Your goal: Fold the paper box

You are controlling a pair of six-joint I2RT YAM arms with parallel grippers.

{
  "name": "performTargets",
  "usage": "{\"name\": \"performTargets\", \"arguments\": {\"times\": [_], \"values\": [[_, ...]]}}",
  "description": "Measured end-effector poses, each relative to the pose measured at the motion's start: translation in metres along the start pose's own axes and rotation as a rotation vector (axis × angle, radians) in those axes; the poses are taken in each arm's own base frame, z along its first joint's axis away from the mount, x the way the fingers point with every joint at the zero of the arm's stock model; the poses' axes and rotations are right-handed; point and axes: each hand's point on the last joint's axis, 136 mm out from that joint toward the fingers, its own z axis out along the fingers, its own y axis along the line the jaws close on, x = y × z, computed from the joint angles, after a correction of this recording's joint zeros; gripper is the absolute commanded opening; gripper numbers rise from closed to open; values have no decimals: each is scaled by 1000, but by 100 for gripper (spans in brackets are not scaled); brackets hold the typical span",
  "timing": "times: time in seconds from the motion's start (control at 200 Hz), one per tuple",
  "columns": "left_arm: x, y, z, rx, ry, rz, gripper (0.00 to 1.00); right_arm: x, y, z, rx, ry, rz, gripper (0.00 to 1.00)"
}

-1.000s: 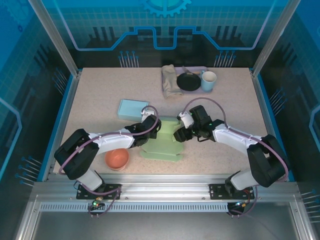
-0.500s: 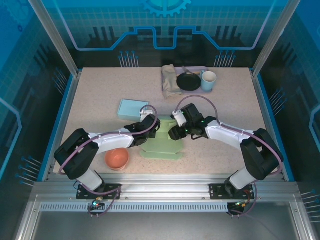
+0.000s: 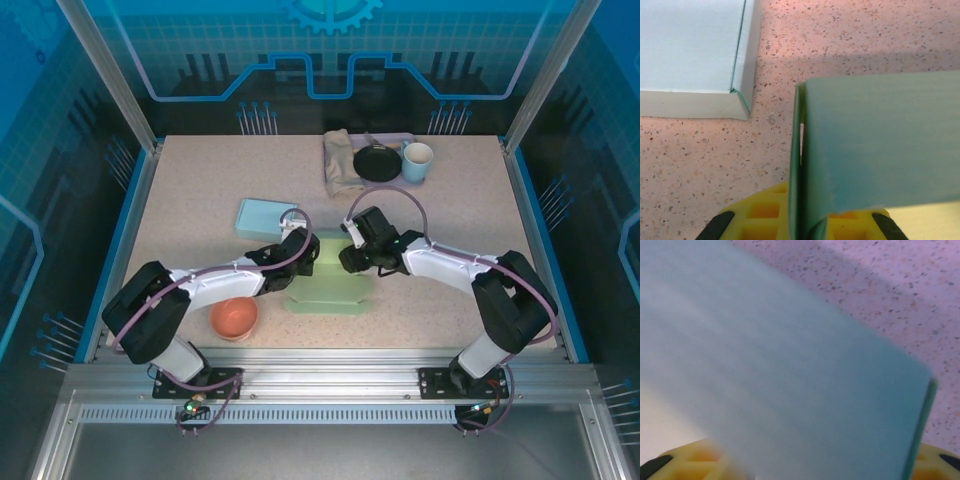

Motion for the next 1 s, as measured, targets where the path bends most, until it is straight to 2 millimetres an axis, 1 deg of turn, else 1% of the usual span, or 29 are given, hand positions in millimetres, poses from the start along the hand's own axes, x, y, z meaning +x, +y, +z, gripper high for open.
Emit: {"name": "performTargets", "arguments": {"times": [0.05,0.115,0.19,0.275,0.48,0.74,0.88,1.0], "values": [[-1,-1,-2,5,-1,-8,8,-2,-5,0,28,-4,13,40],[1,0,-3,1,6,-15,8,-3,-11,-1,68,-7,26,38],[2,1,-4,-9,18,-31,8,-2,-17,-2,108,-6,38,38],[-1,1,-8,-31,20,-49,8,-4,-22,-4,156,-5,49,38],[-10,1,-15,-67,9,-98,8,-15,-36,-13,299,-23,83,37],[-15,-9,-11,-78,11,-123,8,-17,-51,-21,437,-26,114,38],[-16,-10,-10,-80,10,-127,9,-19,-54,-22,472,-28,122,40],[-16,-9,-10,-82,11,-127,9,-21,-50,-21,456,-39,121,43]]}}
